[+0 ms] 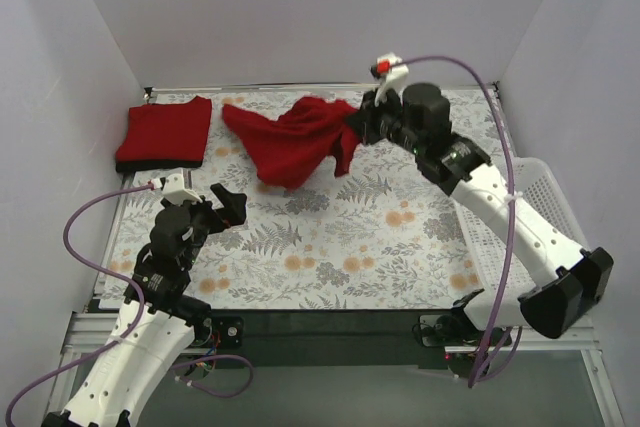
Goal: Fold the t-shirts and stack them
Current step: Move the tshirt to the center of the board
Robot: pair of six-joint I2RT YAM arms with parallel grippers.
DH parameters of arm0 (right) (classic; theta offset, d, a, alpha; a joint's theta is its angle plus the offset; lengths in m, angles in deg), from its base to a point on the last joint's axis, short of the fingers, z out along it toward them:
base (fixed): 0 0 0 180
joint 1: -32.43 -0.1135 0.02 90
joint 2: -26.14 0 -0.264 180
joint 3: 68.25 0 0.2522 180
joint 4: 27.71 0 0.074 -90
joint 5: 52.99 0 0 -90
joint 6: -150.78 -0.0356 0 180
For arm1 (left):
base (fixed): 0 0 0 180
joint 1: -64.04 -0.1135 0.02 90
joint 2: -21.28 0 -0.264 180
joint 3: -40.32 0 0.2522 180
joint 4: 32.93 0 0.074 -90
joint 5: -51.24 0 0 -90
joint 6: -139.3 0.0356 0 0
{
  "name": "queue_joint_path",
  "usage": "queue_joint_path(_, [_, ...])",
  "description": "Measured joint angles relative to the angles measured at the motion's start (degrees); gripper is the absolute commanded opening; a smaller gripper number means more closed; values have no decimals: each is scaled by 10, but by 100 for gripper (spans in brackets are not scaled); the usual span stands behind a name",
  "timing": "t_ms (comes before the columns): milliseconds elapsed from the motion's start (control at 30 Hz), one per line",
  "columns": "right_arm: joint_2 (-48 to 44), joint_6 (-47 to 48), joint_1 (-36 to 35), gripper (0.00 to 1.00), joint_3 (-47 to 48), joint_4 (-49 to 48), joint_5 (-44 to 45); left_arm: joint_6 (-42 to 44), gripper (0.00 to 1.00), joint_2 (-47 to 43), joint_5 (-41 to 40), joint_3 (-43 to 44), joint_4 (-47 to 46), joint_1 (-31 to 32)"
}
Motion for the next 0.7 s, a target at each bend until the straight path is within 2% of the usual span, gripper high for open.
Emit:
queue_joint_path(33, [-26, -13, -2, 12, -66, -1, 7, 0, 95, 0, 1, 0, -2, 0])
queue_joint_path(67, [-47, -25, -2, 25, -117, 3, 12, 0, 95, 1, 1, 0, -3, 0])
queue_joint_path(167, [-125, -64, -2, 41, -275, 46, 40, 0, 95, 6, 5, 0, -7, 0])
queue_joint_path(233, [-170, -73, -2, 47, -331, 79, 63, 0, 95, 13, 9, 0, -10, 0])
queue_joint_path(333, [-236, -78, -1, 49, -381, 122, 94, 0, 95, 38, 20, 0, -17, 0])
queue_joint_path(467, [-254, -60, 0, 48, -386, 135, 95, -1, 93, 126, 34, 8, -26, 0])
queue_joint_path(633, [-156, -33, 0, 47, -347, 130, 47, -17, 87, 263, 42, 44, -27, 0])
queue_joint_path(700, [-101, -33, 0, 48, -339, 129, 32, -24, 82, 325, 46, 64, -29, 0])
